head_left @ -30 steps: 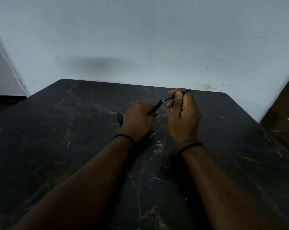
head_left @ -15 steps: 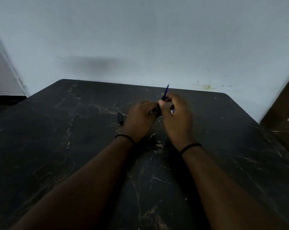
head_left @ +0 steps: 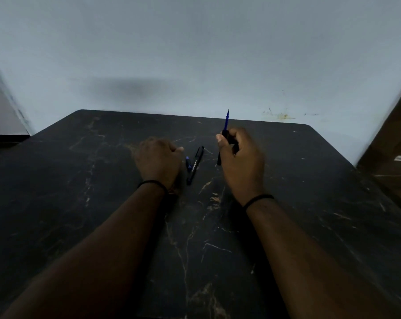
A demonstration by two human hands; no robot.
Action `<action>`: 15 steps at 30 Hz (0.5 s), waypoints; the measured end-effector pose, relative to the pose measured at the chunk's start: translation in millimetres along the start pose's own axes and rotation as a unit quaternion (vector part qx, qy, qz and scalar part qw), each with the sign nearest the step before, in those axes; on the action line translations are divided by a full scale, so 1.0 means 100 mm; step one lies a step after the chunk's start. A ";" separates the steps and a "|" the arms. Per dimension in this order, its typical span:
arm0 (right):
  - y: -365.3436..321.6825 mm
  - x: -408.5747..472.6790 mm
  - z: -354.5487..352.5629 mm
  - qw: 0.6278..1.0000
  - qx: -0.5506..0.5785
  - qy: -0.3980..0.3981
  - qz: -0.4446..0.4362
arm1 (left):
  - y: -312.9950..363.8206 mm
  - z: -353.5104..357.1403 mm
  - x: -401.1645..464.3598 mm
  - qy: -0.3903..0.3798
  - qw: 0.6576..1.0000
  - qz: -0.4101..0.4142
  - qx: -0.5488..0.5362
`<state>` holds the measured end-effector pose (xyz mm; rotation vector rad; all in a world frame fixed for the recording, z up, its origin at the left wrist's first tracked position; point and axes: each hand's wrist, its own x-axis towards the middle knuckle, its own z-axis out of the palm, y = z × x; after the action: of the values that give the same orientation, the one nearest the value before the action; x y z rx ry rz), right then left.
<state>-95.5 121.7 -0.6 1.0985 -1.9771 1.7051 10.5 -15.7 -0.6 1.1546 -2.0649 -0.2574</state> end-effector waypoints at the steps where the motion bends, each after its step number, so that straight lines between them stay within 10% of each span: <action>1: 0.00 0.00 -0.01 1.000 -0.004 -0.003 0.002 | 0.02 0.02 -0.02 -0.024 1.000 0.002 0.013; 15: 0.05 -0.01 0.04 1.000 -0.012 -0.015 -0.003 | 0.10 -0.01 -0.03 -0.062 0.985 0.041 0.154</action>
<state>-97.4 118.2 -5.4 1.1273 -2.0053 1.6663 5.2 -7.7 3.8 1.2557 -2.3145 0.0329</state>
